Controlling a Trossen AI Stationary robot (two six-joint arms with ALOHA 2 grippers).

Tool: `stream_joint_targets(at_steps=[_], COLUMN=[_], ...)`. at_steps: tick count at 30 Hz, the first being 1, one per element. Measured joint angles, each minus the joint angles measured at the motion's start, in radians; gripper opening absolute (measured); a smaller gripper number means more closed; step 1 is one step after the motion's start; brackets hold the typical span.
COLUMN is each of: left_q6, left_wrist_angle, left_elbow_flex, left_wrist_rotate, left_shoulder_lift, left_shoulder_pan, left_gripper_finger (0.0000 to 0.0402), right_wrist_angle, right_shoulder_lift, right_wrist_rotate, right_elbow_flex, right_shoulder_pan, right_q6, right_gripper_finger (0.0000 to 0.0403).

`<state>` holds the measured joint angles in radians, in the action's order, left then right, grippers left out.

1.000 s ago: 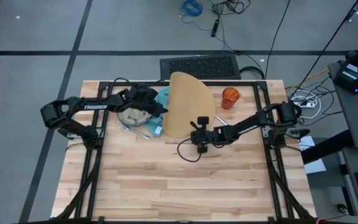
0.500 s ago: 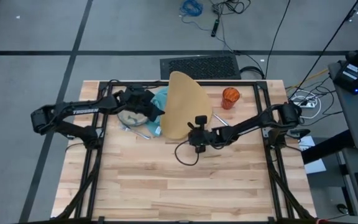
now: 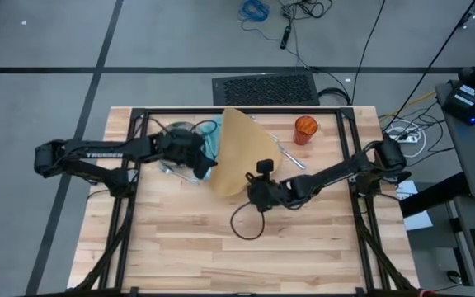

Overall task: Set table place
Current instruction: Move the brown mat to the center of the table

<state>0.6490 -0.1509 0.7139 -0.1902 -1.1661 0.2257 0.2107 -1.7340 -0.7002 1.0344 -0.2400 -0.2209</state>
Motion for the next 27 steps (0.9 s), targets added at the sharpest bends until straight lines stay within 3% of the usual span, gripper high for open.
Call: stream_joint_targets(at_steps=[5, 16, 22, 27], left_q6=[0.050, 0.204, 0.329, 0.435], left_wrist_angle=[-0.002, 0.004, 0.004, 0.028], left_elbow_flex=[0.000, 0.000, 0.000, 0.000], left_wrist_rotate=[0.104, 0.380, 0.479, 0.501], left_shoulder_lift=[0.018, 0.007, -0.053, -0.144], left_shoulder_pan=[-0.129, -0.455, -0.609, -0.697], left_gripper_finger=[0.0000, 0.0000, 0.0000, 0.0000], right_wrist_angle=[0.071, 0.072, 0.056, 0.055], right_shoulder_lift=[0.063, 0.069, 0.064, 0.064], right_wrist_rotate=[-0.016, 0.001, 0.079, 0.125], right_elbow_flex=[-0.001, -0.005, -0.005, -0.005], right_shoulder_pan=[-0.087, -0.281, -0.359, -0.380], right_q6=[0.137, 0.317, 0.427, 0.485], right_gripper_finger=[0.0000, 0.0000, 0.0000, 0.0000])
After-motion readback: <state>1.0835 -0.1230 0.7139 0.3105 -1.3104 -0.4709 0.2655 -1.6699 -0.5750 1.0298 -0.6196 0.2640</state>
